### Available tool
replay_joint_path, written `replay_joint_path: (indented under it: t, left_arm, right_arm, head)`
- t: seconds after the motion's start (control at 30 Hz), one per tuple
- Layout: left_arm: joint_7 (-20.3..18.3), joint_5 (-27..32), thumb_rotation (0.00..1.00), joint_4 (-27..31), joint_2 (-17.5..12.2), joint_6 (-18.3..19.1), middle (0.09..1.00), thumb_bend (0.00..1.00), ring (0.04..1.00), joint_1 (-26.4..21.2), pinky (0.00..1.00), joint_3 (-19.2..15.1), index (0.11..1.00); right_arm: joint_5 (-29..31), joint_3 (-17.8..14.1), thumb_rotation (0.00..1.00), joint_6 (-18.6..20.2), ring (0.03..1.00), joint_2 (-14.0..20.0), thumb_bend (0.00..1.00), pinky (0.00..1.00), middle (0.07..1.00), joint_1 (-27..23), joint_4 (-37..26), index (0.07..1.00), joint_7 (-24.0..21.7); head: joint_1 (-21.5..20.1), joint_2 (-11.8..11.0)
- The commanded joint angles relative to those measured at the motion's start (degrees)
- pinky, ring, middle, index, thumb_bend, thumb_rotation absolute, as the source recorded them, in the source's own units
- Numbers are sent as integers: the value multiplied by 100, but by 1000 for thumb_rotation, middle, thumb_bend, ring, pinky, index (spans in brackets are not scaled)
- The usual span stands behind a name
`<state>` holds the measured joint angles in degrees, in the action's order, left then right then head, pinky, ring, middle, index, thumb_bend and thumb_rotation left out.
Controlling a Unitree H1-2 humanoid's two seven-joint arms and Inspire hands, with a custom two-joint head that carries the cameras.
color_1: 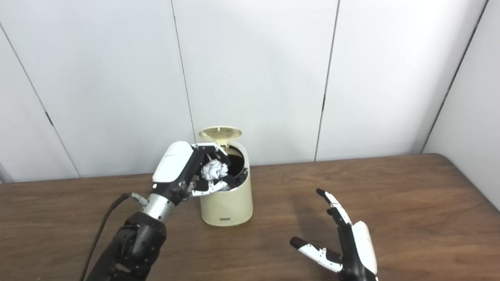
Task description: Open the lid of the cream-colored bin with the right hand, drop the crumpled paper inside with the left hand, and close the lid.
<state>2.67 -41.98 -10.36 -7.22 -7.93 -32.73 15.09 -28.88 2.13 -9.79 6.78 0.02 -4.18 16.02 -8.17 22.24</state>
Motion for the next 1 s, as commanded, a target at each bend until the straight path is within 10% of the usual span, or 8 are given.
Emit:
replay_joint_path:
  t: [0.0,0.97]
  left_arm:
    - [256,-52,0,8,41,-128,481,500,397,-398,220,20,514]
    - [789,-571,0,-430,-156,-314,479,504,413,-817,285,388,508]
  right_arm:
    - [55,188,700,-168,897,-309,818,816,904,117,262,886,69]
    - [100,242,735,-206,895,-239,845,816,899,192,192,883,6]
  head:
    - [9,-3]
    - [97,-1]
